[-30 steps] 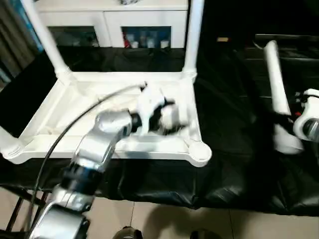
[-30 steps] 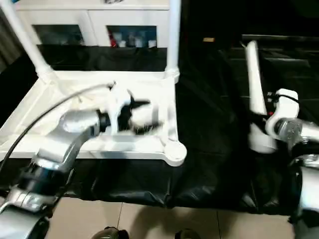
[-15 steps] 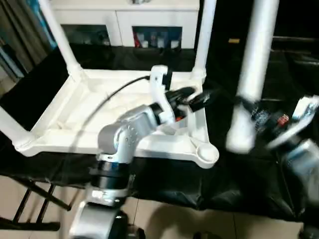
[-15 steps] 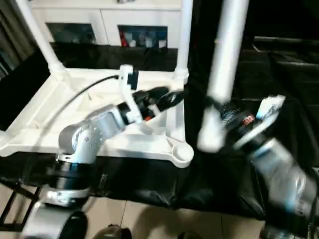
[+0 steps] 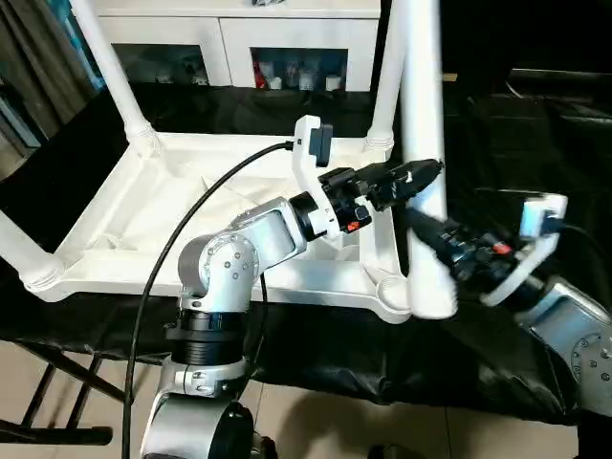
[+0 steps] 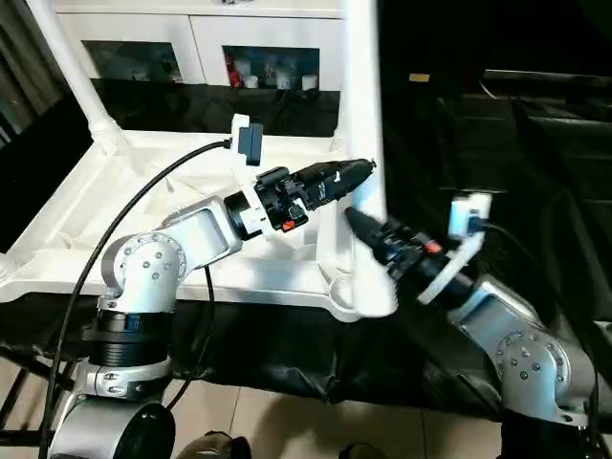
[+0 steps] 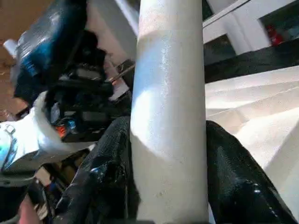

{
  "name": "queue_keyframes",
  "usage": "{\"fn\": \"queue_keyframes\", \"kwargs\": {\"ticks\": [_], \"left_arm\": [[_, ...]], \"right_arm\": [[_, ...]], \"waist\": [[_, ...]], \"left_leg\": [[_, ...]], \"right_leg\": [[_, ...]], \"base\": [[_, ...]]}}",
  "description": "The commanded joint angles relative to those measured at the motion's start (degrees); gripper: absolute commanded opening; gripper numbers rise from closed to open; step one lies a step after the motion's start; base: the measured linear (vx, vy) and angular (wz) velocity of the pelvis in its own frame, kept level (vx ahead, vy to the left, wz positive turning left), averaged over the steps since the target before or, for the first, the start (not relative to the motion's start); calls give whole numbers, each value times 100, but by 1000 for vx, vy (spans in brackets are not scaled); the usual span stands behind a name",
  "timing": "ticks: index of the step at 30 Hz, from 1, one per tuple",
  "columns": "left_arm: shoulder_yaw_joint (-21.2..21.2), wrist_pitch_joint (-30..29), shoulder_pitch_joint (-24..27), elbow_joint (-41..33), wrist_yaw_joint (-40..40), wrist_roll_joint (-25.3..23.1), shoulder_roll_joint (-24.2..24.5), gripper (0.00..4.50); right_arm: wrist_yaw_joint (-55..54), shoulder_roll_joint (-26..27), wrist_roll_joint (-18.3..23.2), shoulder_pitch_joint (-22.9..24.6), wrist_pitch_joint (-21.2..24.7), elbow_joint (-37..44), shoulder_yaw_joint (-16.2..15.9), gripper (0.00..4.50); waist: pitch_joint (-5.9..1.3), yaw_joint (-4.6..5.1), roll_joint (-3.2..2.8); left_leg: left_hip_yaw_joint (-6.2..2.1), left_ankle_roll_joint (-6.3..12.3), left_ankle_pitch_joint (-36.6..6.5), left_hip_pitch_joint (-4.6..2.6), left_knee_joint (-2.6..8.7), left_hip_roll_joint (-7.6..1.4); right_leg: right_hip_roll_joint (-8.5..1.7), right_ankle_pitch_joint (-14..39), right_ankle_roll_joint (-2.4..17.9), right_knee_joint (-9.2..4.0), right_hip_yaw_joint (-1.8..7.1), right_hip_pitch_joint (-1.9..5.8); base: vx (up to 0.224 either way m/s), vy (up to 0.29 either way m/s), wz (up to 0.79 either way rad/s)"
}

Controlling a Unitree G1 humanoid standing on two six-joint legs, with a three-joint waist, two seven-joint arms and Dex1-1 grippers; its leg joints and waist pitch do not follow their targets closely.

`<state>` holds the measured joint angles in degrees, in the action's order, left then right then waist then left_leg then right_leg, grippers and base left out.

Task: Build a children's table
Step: Pick table leg

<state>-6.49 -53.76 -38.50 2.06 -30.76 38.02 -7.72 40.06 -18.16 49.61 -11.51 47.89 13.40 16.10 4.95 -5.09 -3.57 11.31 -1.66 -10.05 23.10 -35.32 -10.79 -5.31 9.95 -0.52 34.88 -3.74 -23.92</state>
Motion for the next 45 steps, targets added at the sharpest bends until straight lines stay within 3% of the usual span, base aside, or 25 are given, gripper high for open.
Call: {"fn": "queue_keyframes", "kwargs": {"ticks": [1,6,14,23,31,41,42,44,45], "left_arm": [[2,-38,22,-107,91,38,-216,450],[-189,209,-60,154,445,25,-262,402],[-211,223,-79,142,382,198,-225,338],[-86,237,-8,52,330,355,-204,288],[-122,299,-36,99,372,407,-207,214],[29,613,-59,151,492,116,-137,183],[44,638,-75,151,521,75,-130,182],[159,770,-121,137,569,-116,-68,182],[293,927,-168,127,617,-319,-2,182]], "right_arm": [[-35,-18,24,-4,104,188,-56,183],[-43,-101,25,40,134,314,-300,183],[-98,-134,-120,38,149,287,-509,183],[-158,-193,-231,0,88,191,-665,183],[-168,-232,-321,-30,49,147,-728,183],[-273,-281,-445,-116,-23,171,-845,183],[-338,-249,-424,-153,7,164,-832,239],[-429,-225,-462,-218,14,207,-868,253],[-577,-219,-726,-295,-89,285,-1047,253]], "waist": [[-477,-7,200],[-478,-11,197],[-479,-4,199],[-493,-13,203],[-504,-12,202],[-516,-14,214],[-512,-15,210],[-518,-8,210],[-515,-4,206]], "left_leg": [[-113,285,-762,-96,412,-156],[-114,264,-750,-92,409,-154],[-116,212,-794,-98,415,-156],[-110,252,-713,-96,400,-155],[-109,256,-686,-97,389,-156],[-108,293,-597,-86,376,-152],[-109,291,-602,-87,381,-153],[-112,279,-598,-94,380,-155],[-106,254,-615,-105,379,-157]], "right_leg": [[-264,1932,789,-533,196,285],[-261,1864,798,-525,194,300],[-266,1926,778,-533,197,291],[-264,1745,841,-505,202,306],[-262,1680,881,-496,201,314],[-257,1561,894,-474,202,329],[-261,1577,889,-480,203,328],[-255,1587,871,-480,199,324],[-247,1606,845,-485,206,310]], "base": [[0,0,0],[0,0,0],[0,0,0],[0,0,0],[0,0,0],[0,0,0],[0,0,0],[0,0,0],[0,0,0]]}}
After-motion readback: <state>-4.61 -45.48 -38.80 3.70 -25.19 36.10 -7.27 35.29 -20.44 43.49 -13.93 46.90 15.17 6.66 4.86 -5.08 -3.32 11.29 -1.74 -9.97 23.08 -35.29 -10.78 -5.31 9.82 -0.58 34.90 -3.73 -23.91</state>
